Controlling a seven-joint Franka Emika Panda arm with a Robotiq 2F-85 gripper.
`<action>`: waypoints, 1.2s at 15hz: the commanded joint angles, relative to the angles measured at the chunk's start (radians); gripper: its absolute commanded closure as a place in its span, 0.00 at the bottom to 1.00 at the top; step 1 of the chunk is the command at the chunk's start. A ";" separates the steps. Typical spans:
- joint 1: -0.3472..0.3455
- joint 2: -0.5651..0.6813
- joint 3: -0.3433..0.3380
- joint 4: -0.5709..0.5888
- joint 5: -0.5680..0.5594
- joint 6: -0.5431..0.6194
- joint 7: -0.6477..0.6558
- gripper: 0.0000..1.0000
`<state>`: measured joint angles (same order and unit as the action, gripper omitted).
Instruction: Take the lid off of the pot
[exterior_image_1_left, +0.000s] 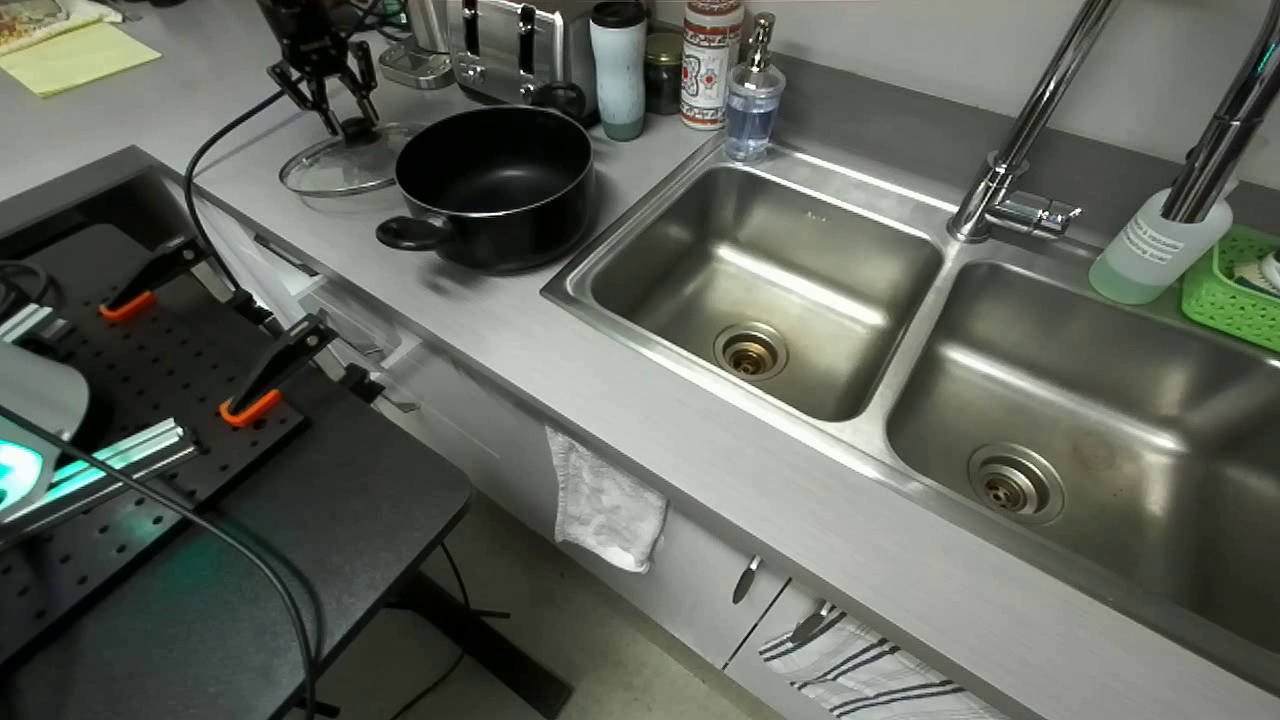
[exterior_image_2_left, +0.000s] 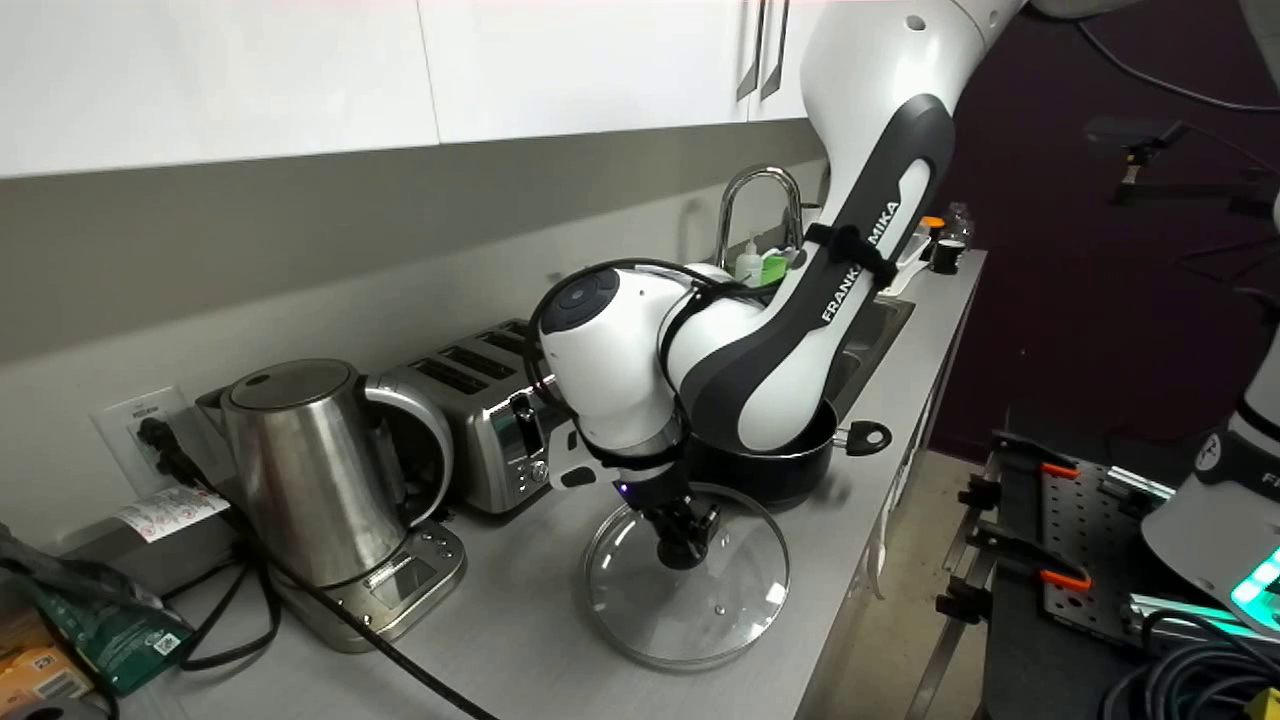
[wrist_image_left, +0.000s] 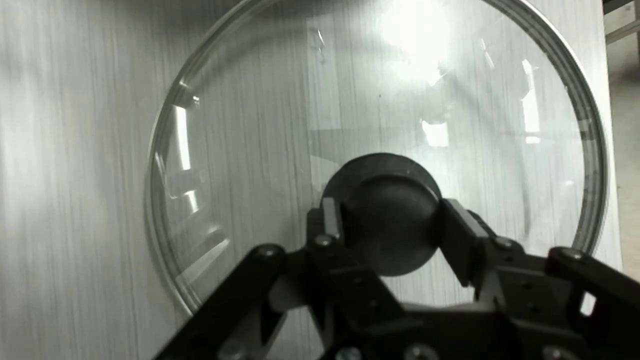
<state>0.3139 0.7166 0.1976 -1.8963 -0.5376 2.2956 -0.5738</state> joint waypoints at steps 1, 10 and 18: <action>0.007 0.024 -0.005 0.045 -0.025 -0.038 -0.029 0.75; 0.014 0.063 -0.019 0.079 -0.049 -0.057 -0.023 0.75; 0.021 0.073 -0.028 0.097 -0.082 -0.083 0.003 0.54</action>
<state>0.3175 0.7774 0.1806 -1.8332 -0.5932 2.2580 -0.5870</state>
